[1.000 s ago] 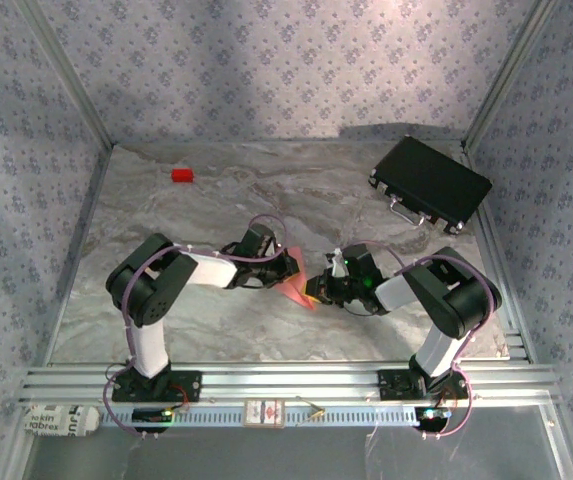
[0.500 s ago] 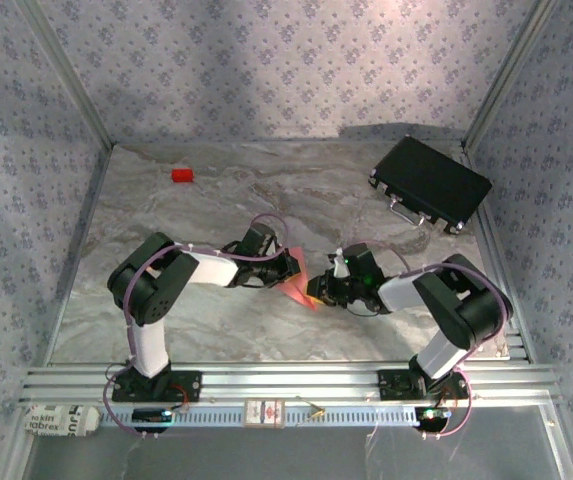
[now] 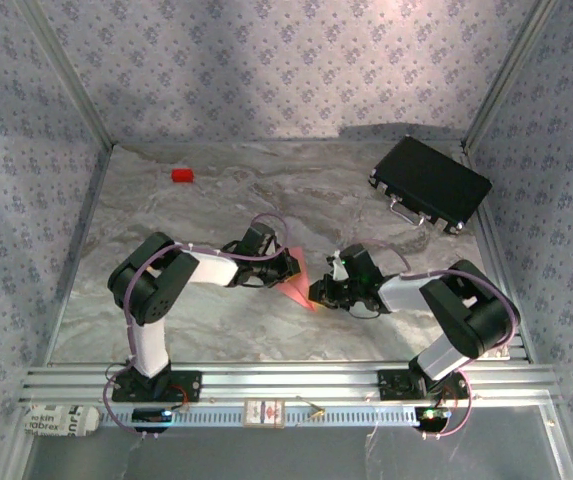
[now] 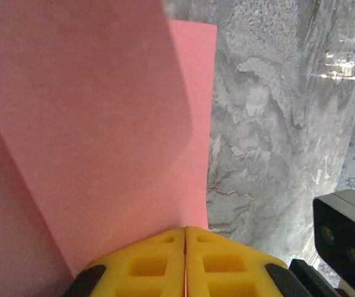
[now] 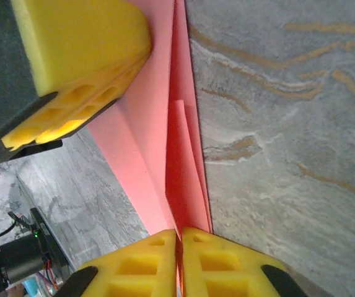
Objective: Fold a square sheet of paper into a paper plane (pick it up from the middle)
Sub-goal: Fourth fold the wing at the center of the table.
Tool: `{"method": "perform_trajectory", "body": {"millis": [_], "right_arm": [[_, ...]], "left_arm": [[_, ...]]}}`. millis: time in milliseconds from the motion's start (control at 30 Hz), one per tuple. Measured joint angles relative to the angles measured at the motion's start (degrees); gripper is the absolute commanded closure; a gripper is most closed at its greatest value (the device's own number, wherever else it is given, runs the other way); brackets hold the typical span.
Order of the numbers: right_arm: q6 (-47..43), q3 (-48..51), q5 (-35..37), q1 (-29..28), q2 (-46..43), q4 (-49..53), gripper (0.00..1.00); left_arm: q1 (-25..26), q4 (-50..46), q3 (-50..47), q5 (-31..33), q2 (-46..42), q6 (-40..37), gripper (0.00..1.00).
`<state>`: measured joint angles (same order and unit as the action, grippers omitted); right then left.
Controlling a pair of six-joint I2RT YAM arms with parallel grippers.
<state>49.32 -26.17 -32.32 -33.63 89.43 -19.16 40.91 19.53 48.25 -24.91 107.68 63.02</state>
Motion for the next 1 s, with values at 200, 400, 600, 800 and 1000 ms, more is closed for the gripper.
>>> {"method": "perform_trajectory", "body": {"millis": [200,400,600,800,1000], "right_arm": [[-0.31,0.22,0.04,-0.02,-0.66,0.87,0.9],[-0.96,0.9,0.22,-0.04,-3.17,3.43,0.8],[-2.95,0.79,1.27,-0.07,-4.83,6.91,0.8],[-4.24,0.5,1.57,-0.13,-4.63,8.04,0.87],[-4.39,0.52,1.7,-0.11,-4.57,8.31,0.91]], "left_arm": [[0.02,0.0,0.04,-0.52,0.07,0.0,0.91],[0.02,0.0,0.04,-0.81,0.11,0.0,0.92],[0.02,0.02,0.04,-0.81,0.11,0.0,0.91],[0.02,0.02,0.04,-0.81,0.13,0.02,0.91],[0.0,0.02,0.04,-0.81,0.13,0.02,0.92]]}}
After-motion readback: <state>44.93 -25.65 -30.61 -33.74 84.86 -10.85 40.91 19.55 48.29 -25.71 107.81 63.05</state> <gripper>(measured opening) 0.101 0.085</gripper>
